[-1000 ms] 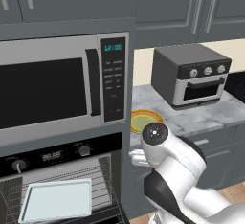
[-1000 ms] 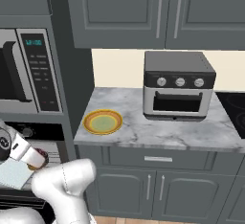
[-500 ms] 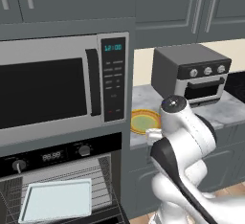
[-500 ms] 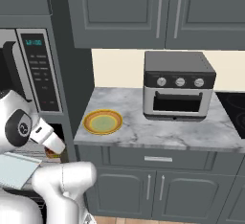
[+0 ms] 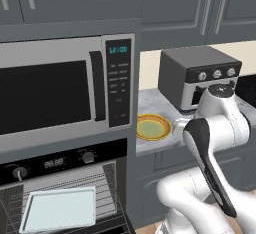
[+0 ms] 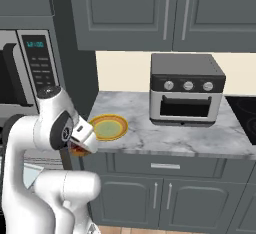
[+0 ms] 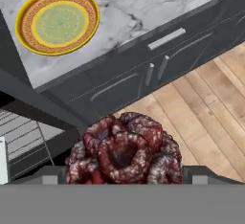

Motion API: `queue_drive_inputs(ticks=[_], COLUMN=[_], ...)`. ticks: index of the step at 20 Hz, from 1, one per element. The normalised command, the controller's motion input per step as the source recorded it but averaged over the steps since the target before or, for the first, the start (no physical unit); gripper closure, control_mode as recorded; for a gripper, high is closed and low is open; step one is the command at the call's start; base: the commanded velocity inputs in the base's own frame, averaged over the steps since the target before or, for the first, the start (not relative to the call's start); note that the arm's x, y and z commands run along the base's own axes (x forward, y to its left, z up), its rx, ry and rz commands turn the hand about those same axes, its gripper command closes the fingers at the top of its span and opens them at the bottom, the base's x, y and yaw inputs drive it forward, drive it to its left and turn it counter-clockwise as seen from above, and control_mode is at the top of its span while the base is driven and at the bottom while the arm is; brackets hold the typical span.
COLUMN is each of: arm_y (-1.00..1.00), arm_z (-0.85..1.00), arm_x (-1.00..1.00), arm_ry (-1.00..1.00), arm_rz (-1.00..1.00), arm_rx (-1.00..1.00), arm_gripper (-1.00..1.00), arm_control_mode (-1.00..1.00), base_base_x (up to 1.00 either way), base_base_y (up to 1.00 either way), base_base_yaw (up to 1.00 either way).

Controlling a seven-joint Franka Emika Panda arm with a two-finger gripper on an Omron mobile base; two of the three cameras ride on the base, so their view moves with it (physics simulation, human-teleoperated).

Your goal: Take the baked cake out of the oven and place it on the plate for cooling. Then close the oven door.

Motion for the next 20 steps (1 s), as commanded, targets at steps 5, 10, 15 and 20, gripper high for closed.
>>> queue_drive_inputs(ticks=[5, 10, 15, 20], arm_y=[-0.26, -0.14, -0.04, -0.01], arm_z=[-0.16, -0.2, -0.11, -0.06], arm_x=[0.62, 0.67, 0.73, 0.7], arm_ry=[-0.06, -0.03, -0.01, -0.01], arm_rz=[0.33, 0.34, 0.31, 0.25], arm_rx=[0.13, 0.09, 0.06, 0.0], arm_gripper=[1.0, 1.0, 1.0, 1.0], arm_control_mode=[-1.0, -1.0, -1.0, -1.0], base_base_x=[0.0, 0.0, 0.0, 0.0], base_base_y=[0.0, 0.0, 0.0, 0.0], base_base_yaw=[0.0, 0.0, 0.0, 0.0])
